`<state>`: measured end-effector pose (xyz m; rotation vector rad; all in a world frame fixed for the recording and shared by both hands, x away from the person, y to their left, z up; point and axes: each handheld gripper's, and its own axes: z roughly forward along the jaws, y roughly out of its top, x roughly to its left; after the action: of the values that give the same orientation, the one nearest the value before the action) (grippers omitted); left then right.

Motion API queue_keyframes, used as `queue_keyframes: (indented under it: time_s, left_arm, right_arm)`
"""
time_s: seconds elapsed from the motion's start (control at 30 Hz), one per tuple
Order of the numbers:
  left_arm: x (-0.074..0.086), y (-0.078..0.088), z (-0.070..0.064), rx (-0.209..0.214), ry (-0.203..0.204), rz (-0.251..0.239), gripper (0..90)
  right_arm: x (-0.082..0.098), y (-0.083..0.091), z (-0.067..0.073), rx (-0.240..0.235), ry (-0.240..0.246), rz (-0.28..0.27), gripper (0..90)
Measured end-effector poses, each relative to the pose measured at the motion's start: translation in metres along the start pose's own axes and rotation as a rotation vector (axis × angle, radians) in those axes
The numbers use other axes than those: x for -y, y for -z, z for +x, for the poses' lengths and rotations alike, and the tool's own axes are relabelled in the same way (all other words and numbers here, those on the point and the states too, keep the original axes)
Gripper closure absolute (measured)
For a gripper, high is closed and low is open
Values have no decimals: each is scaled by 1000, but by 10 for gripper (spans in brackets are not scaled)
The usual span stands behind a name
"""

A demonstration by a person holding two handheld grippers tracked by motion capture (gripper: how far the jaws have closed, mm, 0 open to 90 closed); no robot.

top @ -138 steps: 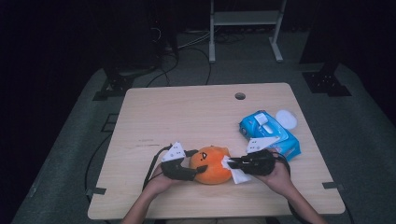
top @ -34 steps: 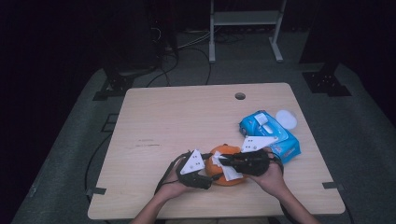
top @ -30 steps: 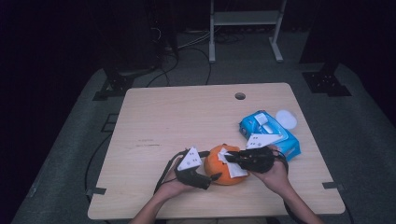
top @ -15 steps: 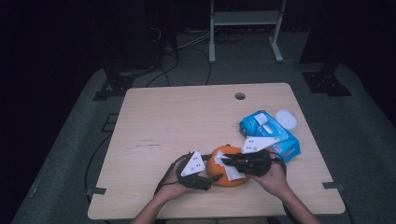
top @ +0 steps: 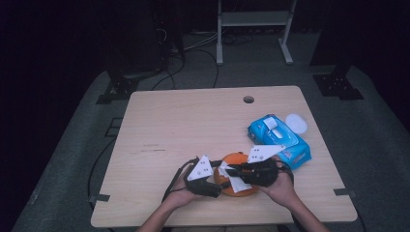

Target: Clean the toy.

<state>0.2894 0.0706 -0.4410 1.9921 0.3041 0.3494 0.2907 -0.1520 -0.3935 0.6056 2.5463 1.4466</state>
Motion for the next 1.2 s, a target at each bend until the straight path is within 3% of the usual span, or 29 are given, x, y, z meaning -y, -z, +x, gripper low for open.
queue_keyframes:
  time_s: [0.1, 0.17, 0.23, 0.27, 0.33, 0.43, 0.47, 0.53, 0.63, 0.73, 0.77, 0.87, 0.9, 1.0, 1.03, 1.07, 1.13, 1.2]
  left_arm:
    - [4, 2, 1, 0, -3, 6, 298]
    - [6, 2, 4, 9, 27, -4, 289]
    - [6, 2, 7, 26, 63, -15, 257]
    - [5, 1, 6, 26, 63, -11, 257]
    - [3, 0, 4, 12, 36, -11, 272]
    - [0, -1, -2, 2, -34, 6, 295]
    - [0, 0, -3, -1, -51, 14, 298]
    - [2, 1, -2, 4, -48, 17, 308]
    - [5, 3, 2, 10, -34, 33, 317]
    - [7, 3, 6, 16, 8, 27, 301]
    - [6, 2, 8, 28, 41, 22, 268]
    - [4, 1, 17, 71, 204, 4, 172]
    - [5, 1, 17, 75, 232, 3, 171]
    - [4, 0, 11, 43, 166, 6, 240]
    - [0, -1, 3, 26, 103, 6, 265]
    - [0, -1, 3, 26, 103, 6, 270]
    - [-3, -2, -3, 12, 42, 28, 275]
    - [-2, 0, -3, 2, 24, 34, 291]
  right_arm:
    - [1, 5, -6, 26, -2, 6, 804]
    - [8, 10, -17, 59, -29, 11, 804]
    - [15, 14, -24, 55, -66, 6, 804]
    - [16, 15, -24, 56, -69, 5, 804]
    - [13, 15, -19, 51, -56, 2, 804]
    - [5, 7, -5, -9, -23, 2, 804]
    - [3, 4, -1, -6, 2, 11, 804]
    - [1, 3, 1, 13, 23, 17, 804]
    - [4, 10, -11, 80, 10, 28, 804]
    - [15, 18, -29, 114, -48, 33, 804]
    - [19, 20, -32, 114, -68, 34, 804]
    - [22, 19, -30, 112, -67, 38, 804]
    - [21, 18, -27, 108, -66, 39, 804]
    - [14, 13, -16, 79, -41, 26, 804]
    - [8, 9, -8, 24, -35, 2, 804]
    - [8, 9, -8, 24, -35, 2, 804]
    - [3, 2, 3, 21, 12, 14, 804]
    - [0, -2, 7, 34, 49, 33, 804]
